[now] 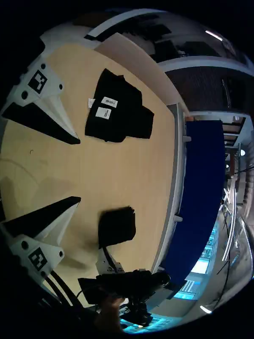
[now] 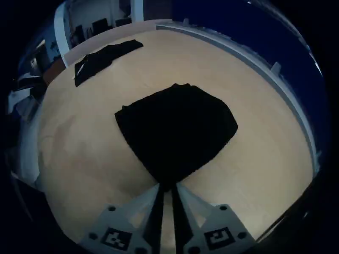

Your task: Fold towel

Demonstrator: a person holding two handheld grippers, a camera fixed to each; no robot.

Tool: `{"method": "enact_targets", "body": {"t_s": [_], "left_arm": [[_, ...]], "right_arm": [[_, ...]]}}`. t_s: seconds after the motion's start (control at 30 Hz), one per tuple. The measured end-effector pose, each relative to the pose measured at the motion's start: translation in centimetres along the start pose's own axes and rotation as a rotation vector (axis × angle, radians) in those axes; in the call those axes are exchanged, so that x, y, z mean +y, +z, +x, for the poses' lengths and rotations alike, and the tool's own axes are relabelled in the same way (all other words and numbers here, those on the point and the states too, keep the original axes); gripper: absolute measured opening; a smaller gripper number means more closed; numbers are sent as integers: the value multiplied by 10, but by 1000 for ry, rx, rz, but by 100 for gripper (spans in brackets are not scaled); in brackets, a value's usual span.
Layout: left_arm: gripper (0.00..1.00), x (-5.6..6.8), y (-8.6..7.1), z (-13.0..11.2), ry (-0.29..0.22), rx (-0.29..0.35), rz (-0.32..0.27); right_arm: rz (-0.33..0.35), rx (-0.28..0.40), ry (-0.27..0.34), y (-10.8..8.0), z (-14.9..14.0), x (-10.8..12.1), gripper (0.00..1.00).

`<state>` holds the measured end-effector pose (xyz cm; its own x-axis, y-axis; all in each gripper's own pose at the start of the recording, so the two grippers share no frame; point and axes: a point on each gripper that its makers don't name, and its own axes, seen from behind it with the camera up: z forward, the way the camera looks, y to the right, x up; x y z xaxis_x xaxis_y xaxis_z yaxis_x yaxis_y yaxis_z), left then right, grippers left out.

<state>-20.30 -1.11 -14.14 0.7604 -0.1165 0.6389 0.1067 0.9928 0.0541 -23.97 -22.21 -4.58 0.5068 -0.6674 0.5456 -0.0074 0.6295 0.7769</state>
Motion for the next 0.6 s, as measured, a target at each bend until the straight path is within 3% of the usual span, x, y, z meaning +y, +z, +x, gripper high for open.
{"method": "enact_targets", "body": {"t_s": [0.4,0.6], "left_arm": [[91,2,-2,2,-2,2,-7],[91,3,-1,6,6,11,-11]], "right_arm": [[-3,30,-15,-5,13,3,5],[-19,67,-24,-20,35,11,5]]}}
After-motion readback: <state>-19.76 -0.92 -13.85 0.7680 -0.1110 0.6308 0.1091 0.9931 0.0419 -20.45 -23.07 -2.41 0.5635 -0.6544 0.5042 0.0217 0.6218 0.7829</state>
